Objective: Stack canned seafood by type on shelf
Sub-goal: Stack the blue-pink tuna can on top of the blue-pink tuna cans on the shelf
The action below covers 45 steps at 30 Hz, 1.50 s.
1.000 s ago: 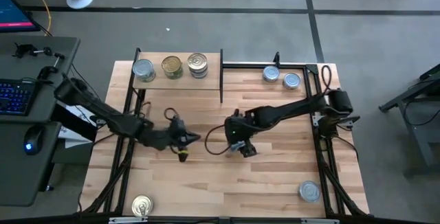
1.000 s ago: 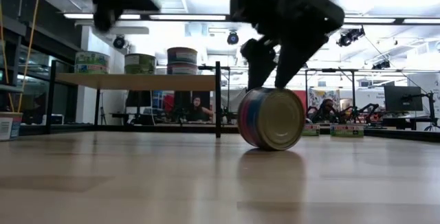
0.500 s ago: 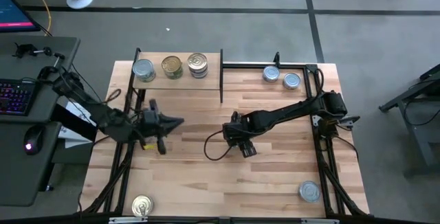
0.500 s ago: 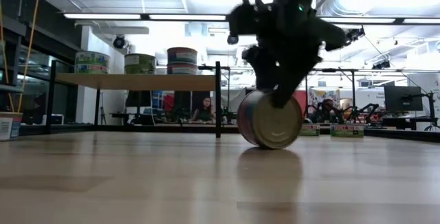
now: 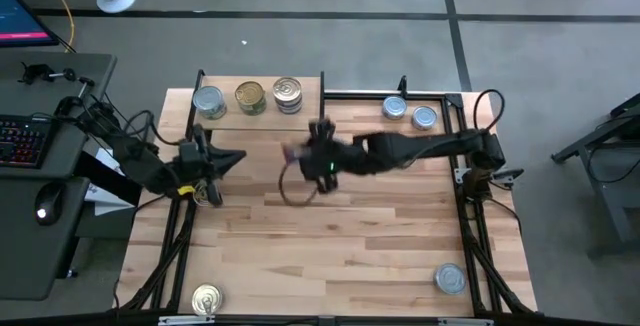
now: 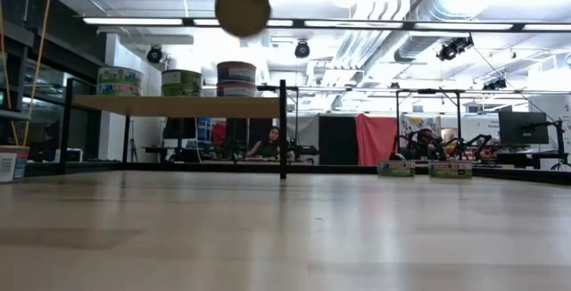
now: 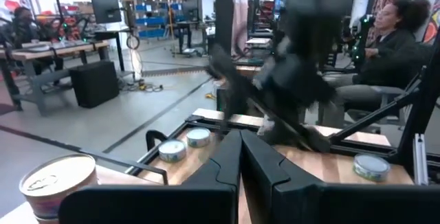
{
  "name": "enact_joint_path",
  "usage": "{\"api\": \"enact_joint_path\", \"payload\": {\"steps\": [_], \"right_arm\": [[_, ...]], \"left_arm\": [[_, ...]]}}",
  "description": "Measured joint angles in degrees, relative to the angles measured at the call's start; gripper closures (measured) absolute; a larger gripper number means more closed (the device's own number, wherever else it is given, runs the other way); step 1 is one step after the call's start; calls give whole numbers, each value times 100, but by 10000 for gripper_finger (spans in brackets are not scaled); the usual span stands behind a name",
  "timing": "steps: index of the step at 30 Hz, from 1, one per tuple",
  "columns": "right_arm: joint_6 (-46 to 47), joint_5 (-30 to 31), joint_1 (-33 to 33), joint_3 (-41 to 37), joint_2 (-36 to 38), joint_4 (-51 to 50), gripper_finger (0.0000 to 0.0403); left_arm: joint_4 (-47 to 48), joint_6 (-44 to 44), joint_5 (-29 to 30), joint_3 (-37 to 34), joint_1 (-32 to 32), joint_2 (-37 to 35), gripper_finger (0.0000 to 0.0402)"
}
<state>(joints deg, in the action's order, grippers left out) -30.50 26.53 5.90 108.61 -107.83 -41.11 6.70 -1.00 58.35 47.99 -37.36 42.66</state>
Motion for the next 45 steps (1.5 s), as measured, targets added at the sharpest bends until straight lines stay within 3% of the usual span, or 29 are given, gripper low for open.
{"api": "enact_joint_path", "payload": {"steps": [7, 16, 26, 45], "right_arm": [[-1659, 591, -892, 508, -203, 1535, 236], [-2801, 578, -1617, 914, -996, 1830, 236], [-2847, 489, -1873, 1108, -1519, 1957, 215], [-2549, 341, -1979, 1111, -1521, 1950, 191]], "left_arm": [[190, -16, -5, 0, 0, -29, 401], [113, -185, 1, 0, 8, -31, 401], [114, -192, 94, 0, 13, -29, 401], [273, -190, 129, 0, 15, -29, 401]]}}
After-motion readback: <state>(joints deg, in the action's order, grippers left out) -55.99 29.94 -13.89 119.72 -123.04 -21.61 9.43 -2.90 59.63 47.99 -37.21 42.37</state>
